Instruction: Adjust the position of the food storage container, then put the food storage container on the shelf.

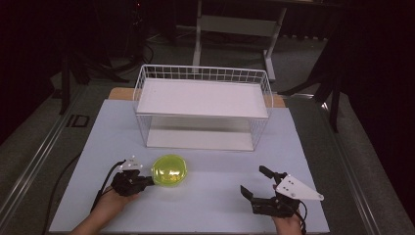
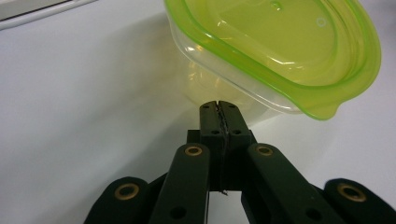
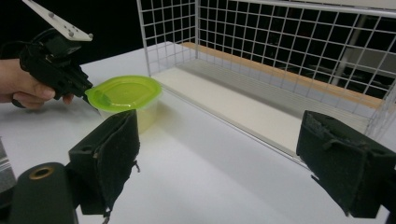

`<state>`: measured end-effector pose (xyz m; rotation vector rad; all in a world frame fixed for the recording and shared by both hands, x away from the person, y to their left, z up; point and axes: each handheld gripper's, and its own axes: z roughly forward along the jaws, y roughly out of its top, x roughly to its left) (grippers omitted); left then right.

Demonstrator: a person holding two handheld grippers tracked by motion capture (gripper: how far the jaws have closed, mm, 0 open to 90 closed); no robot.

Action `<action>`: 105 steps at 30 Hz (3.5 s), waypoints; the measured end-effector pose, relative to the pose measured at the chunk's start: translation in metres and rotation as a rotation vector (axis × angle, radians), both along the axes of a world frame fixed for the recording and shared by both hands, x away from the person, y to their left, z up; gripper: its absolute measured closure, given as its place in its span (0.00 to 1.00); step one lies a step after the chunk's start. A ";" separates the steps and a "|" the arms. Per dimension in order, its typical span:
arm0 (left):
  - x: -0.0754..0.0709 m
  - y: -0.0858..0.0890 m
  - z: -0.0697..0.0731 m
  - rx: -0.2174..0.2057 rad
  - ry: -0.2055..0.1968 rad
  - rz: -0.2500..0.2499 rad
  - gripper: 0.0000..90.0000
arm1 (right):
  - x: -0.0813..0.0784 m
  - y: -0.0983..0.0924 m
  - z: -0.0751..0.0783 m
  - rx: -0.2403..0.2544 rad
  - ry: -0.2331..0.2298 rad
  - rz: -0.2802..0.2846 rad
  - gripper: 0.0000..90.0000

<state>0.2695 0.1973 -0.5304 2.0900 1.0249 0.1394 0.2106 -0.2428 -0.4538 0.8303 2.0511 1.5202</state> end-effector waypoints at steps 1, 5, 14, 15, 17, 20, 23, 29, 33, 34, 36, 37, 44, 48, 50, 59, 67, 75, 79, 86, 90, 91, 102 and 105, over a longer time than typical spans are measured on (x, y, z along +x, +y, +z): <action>0.002 -0.002 0.000 0.001 -0.002 0.001 1.00 | 0.000 0.000 0.000 -0.003 0.001 -0.006 0.15; 0.011 -0.009 0.001 0.002 -0.004 -0.005 1.00 | 0.003 0.000 -0.003 -0.008 0.017 -0.007 0.15; 0.029 -0.033 0.001 0.006 -0.015 -0.031 1.00 | 0.003 0.001 -0.005 -0.019 0.016 0.005 0.16; 0.031 -0.035 0.001 0.003 -0.012 -0.033 1.00 | 0.003 0.001 -0.005 -0.016 0.015 0.010 0.16; 0.033 -0.041 0.000 0.004 -0.010 -0.041 1.00 | 0.002 0.001 -0.005 -0.005 0.006 0.000 0.16; 0.036 -0.050 0.000 0.005 -0.015 -0.053 1.00 | 0.000 0.001 -0.004 -0.023 -0.017 -0.015 0.16; 0.040 -0.058 0.000 -0.003 -0.015 -0.067 1.00 | -0.001 0.002 -0.004 -0.031 -0.014 -0.010 0.16; 0.046 -0.071 -0.002 -0.001 -0.012 -0.084 1.00 | -0.004 0.005 -0.004 -0.051 -0.034 -0.011 0.16; 0.051 -0.079 -0.002 -0.006 -0.011 -0.090 1.00 | -0.005 0.006 -0.002 -0.059 -0.044 0.012 0.14; 0.052 -0.081 -0.003 -0.006 -0.010 -0.091 1.00 | -0.006 0.007 -0.002 -0.064 -0.049 0.012 0.15; 0.055 -0.086 -0.004 -0.002 -0.008 -0.098 1.00 | -0.007 0.008 -0.002 -0.076 -0.060 0.016 0.17; 0.056 -0.088 -0.004 0.002 -0.011 -0.101 1.00 | -0.007 0.008 -0.002 -0.083 -0.048 0.037 0.18; 0.057 -0.102 -0.006 0.004 -0.002 -0.133 1.00 | -0.006 0.008 -0.004 -0.085 -0.032 0.046 0.18; 0.056 -0.102 -0.005 -0.011 0.003 -0.140 1.00 | -0.003 0.004 -0.004 -0.058 -0.011 0.054 0.16; 0.055 -0.098 -0.003 -0.029 0.000 -0.131 0.99 | -0.003 0.003 -0.004 -0.051 -0.017 0.037 0.16; 0.033 -0.068 0.010 -0.114 -0.017 -0.110 0.55 | -0.001 0.004 -0.006 -0.021 0.045 0.063 0.19; 0.007 -0.048 0.028 -0.239 0.001 -0.082 0.08 | -0.003 0.014 -0.005 -0.093 0.039 0.035 0.13; -0.003 -0.047 0.054 -0.276 -0.117 -0.065 0.06 | 0.007 0.024 0.003 -0.026 0.093 -0.027 0.12; 0.001 -0.053 0.060 -0.269 -0.135 -0.067 0.06 | 0.015 0.028 0.007 -0.036 0.078 -0.036 0.12; 0.013 -0.071 0.064 -0.272 -0.136 -0.076 0.08 | 0.047 0.038 0.005 -0.004 0.170 -0.059 0.14; 0.020 -0.078 0.061 -0.267 -0.118 -0.063 0.13 | 0.060 0.048 0.000 -0.017 0.216 -0.052 0.15; 0.022 -0.080 0.060 -0.270 -0.110 -0.059 0.14 | 0.062 0.051 -0.002 -0.028 0.218 -0.056 0.15; 0.043 -0.091 0.044 -0.213 0.000 0.041 0.26 | 0.089 0.072 -0.024 -0.055 0.321 -0.061 0.26; 0.047 -0.092 0.038 -0.201 0.046 0.069 0.30 | 0.092 0.074 -0.027 -0.056 0.341 -0.061 0.30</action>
